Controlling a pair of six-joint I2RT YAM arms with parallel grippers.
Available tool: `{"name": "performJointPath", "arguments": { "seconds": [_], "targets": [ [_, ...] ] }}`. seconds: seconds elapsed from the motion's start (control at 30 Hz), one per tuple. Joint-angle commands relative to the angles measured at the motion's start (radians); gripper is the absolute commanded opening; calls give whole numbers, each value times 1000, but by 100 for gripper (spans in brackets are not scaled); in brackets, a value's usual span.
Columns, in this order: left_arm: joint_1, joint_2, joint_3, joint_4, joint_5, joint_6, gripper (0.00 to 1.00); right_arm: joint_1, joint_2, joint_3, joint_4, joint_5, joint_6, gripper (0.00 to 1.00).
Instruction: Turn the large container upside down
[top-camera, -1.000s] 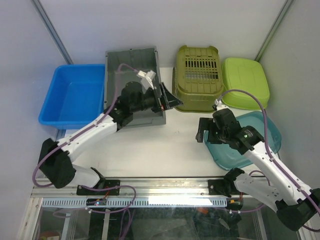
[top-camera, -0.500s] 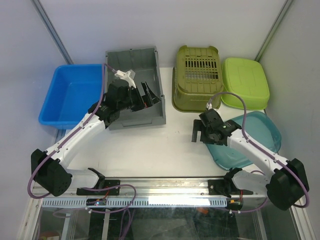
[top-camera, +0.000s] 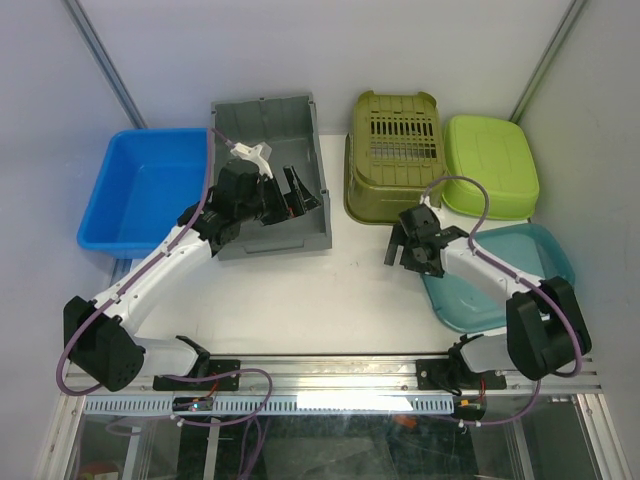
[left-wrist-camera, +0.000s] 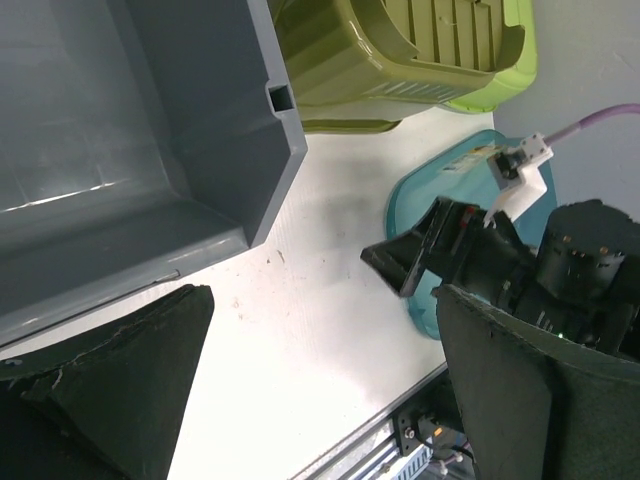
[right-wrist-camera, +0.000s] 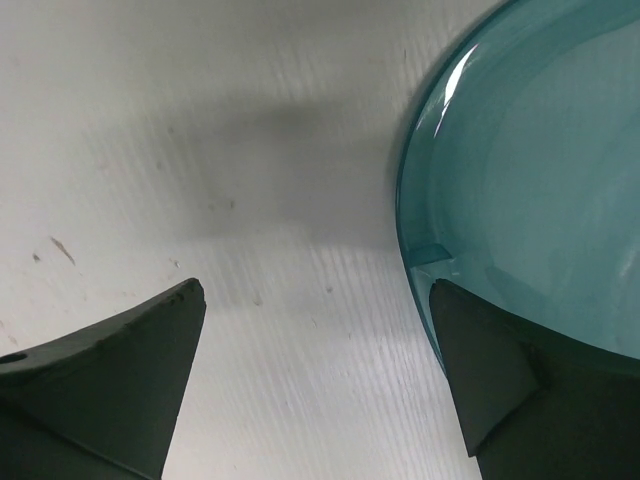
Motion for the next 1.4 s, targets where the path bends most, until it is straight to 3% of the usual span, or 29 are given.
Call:
{"name": "performJointPath", "arguments": {
  "seconds": [0.0,0.2,0.4,0.7,1.0,1.17,1.37],
  "targets": [
    [-2,-23,-1,15,2,16,99,-42,33,89,78,48,5,99],
    [-3,-8,20,6,-56,46,99,-17,-29,148,62,-128,-21,99],
    [-14,77,94,3,-110,109,99,13,-241,94,91,-291,-55,99],
    [-140,277,281,-30,-384,155,99,14,-576,-11,13,-208,-7,99],
    [-199,505,449,-44,-769,126,93,14,-585,20,-33,-191,-1,99],
    [-199,605,531,-51,-810,147,79,14,-586,25,-36,-198,1,99],
    [-198,638,538,-54,-765,141,39,13,-611,33,-57,-182,2,99]
  ]
}}
